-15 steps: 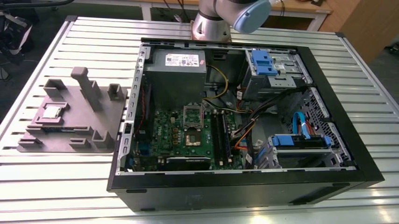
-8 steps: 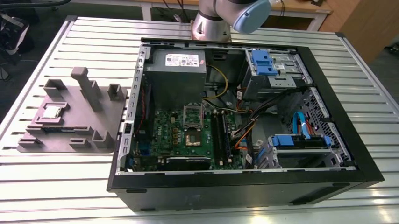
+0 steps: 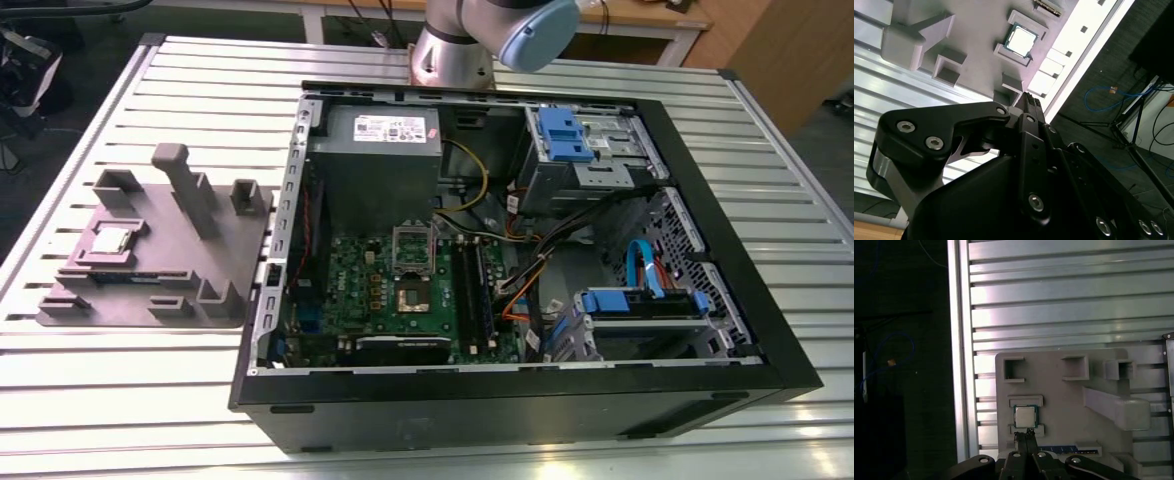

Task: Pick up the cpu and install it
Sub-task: 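Pick up the cpu and move it towards the insertion slot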

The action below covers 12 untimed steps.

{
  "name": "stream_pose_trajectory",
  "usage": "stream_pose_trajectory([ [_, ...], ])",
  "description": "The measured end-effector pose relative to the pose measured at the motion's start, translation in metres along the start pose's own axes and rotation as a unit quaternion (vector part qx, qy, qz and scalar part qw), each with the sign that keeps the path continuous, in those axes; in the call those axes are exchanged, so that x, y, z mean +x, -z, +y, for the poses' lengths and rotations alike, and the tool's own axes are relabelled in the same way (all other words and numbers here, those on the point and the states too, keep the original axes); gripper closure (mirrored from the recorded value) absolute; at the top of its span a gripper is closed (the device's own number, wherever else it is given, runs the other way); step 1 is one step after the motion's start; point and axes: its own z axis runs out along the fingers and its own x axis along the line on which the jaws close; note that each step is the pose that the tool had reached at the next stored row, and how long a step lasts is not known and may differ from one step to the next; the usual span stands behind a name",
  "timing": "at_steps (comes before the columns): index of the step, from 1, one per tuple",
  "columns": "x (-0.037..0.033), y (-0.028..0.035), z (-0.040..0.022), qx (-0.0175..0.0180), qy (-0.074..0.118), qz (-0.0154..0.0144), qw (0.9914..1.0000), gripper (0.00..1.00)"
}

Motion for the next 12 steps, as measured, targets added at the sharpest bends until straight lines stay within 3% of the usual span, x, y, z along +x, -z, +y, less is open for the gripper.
stream_pose_trajectory([
  [5,0.0,0.0,0.0,-0.0001,0.0,0.0,1.0,0.89],
  [7,0.0,0.0,0.0,-0.0001,0.0,0.0,1.0,0.77],
  [10,0.0,0.0,0.0,-0.0001,0.0,0.0,1.0,0.71],
  [12,0.0,0.0,0.0,-0.0002,0.0,0.0,1.0,0.59],
])
